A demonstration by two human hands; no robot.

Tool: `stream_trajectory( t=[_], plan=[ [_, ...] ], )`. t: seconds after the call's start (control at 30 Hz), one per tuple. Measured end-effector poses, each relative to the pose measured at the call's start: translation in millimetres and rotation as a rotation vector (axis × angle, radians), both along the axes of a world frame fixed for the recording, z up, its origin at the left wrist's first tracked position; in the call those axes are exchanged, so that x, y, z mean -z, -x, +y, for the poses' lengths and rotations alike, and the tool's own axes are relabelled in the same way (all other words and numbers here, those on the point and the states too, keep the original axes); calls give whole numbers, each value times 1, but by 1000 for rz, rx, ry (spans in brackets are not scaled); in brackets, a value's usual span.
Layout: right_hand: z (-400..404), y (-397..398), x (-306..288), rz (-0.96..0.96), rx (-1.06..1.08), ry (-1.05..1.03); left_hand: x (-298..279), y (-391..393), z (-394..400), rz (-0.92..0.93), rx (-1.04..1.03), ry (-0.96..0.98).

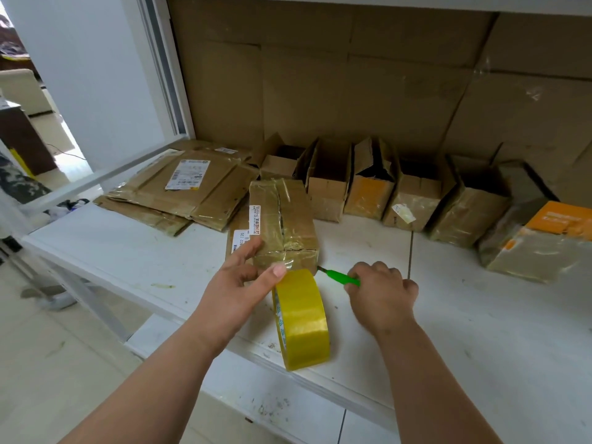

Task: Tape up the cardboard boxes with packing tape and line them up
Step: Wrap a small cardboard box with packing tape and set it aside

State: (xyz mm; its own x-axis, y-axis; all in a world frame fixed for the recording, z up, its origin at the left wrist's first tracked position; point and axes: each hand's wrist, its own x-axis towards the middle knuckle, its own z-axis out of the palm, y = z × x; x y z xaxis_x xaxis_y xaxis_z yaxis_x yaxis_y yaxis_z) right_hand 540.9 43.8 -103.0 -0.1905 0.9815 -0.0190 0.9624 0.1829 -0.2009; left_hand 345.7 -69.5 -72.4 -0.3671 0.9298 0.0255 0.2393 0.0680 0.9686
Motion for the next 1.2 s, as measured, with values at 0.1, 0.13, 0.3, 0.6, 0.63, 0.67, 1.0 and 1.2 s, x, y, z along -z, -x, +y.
stream_trajectory(
  t=[0.1, 0.13, 0.3, 0.6, 0.63, 0.67, 1.0, 1.2],
  plan=[
    [2, -7, -6, 55, 70, 12, 0, 0, -1, -6, 22, -12],
    [2, -8, -9, 134, 76, 34, 1, 0, 0, -13, 24, -15],
    [-9, -4, -36, 626, -55, 205, 7, 5, -1, -1, 77, -14],
    [-19, 12, -72, 661, -279, 314, 12, 7, -4, -12, 130, -12],
    [-18, 13, -73, 627, -289, 308, 13, 7, -4, -14, 129, -17],
    [-16, 15, -74, 599, -298, 302, 14, 7, -4, -14, 129, -20],
    [-6, 35, -91, 493, -348, 277, 17, 8, -4, -17, 123, -31],
    [-4, 38, -93, 453, -361, 260, 15, 7, -5, -26, 133, -29]
  ],
)
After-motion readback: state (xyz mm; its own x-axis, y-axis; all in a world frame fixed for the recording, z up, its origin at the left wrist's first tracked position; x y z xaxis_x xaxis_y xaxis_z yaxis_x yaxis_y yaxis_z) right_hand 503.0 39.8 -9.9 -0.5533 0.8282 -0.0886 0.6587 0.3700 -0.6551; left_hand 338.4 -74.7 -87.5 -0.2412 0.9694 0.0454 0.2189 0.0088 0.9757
